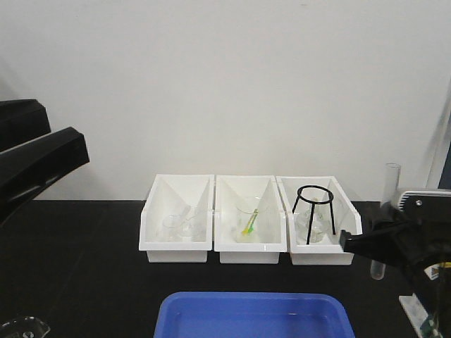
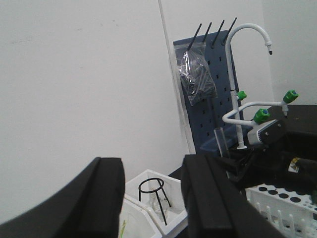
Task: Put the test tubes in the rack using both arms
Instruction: 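Carry the tube with the right gripper over the white rack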
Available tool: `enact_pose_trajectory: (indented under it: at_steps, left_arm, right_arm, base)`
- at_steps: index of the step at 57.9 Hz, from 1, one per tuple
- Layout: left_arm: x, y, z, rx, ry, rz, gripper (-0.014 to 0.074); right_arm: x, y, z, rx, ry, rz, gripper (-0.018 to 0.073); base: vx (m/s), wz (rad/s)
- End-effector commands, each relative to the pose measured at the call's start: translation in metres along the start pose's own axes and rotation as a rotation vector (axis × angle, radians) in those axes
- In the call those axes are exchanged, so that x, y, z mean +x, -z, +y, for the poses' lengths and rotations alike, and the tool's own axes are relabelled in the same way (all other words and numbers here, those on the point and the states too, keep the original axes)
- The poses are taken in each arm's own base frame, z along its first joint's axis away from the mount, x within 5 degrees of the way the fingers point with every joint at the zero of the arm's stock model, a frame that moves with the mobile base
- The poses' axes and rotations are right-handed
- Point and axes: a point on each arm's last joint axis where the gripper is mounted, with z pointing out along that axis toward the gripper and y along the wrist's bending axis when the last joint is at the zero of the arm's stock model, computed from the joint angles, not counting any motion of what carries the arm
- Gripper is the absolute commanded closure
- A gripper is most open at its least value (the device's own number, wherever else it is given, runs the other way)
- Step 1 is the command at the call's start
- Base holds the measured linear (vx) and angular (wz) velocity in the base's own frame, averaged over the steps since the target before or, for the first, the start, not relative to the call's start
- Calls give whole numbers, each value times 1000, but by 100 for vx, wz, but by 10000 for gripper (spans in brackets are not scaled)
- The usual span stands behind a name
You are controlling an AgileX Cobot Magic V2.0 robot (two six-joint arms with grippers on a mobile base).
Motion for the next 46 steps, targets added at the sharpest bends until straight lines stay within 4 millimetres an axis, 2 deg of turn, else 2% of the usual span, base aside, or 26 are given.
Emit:
enact_pose_trajectory:
  at_steps: [1, 27, 46]
  left_arm:
    - [-17, 4, 2, -10, -31, -93, 193]
    - [-8, 3, 3, -17, -63, 10, 193]
    - [-6, 3, 3, -17, -63, 34, 193]
  right_arm:
    - [-29, -1, -19, 62, 19, -146, 566]
    - [-23, -4, -109, 297, -41, -77, 566]
    - [1, 9, -140, 196, -89, -128, 566]
  base:
    - [0, 0]
    - [0, 0]
    - [0, 0]
